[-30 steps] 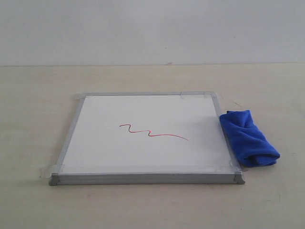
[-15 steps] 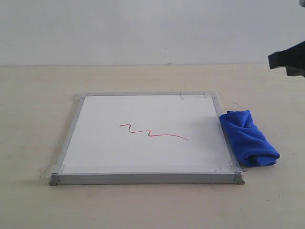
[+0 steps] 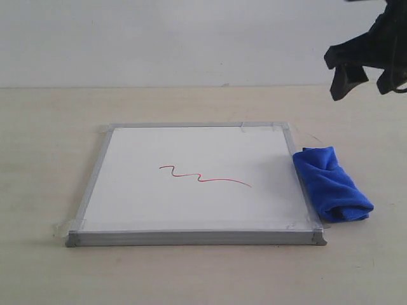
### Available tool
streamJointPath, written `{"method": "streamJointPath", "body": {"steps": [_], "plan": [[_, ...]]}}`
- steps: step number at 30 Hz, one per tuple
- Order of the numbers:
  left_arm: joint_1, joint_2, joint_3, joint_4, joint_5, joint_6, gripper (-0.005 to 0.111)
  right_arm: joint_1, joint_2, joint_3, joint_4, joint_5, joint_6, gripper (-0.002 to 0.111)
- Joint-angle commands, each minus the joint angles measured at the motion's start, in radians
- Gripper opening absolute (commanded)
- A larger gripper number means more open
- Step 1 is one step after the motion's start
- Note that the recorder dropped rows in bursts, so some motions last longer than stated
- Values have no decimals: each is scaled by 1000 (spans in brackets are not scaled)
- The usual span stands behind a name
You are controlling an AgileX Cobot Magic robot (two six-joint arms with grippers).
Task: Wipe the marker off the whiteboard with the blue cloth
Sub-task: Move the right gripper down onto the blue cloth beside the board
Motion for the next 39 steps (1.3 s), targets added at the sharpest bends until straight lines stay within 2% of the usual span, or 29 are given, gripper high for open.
{"method": "streamJointPath", "body": {"steps": [1,3,6,10,12,18,25,39], "plan": [[-4,-3,3,-6,1,2,4,-3,70,-12,4,22,4,56],[-4,-3,3,-6,1,2,4,-3,101,-12,6,17,6,50],[-4,-3,3,-6,1,2,4,-3,144,-12,21,15,5,51],[-4,-3,3,-6,1,2,4,-3,192,-12,21,12,5,64],[-4,-3,3,-6,1,2,4,-3,215,-12,21,27,5,66],[-4,-3,3,-6,1,2,4,-3,271,4,53,73,24,66],[-4,-3,3,-6,1,2,4,-3,314,40,53,-15,20,66],[-4,-3,3,-6,1,2,4,-3,427,42,53,-69,53,66]]}}
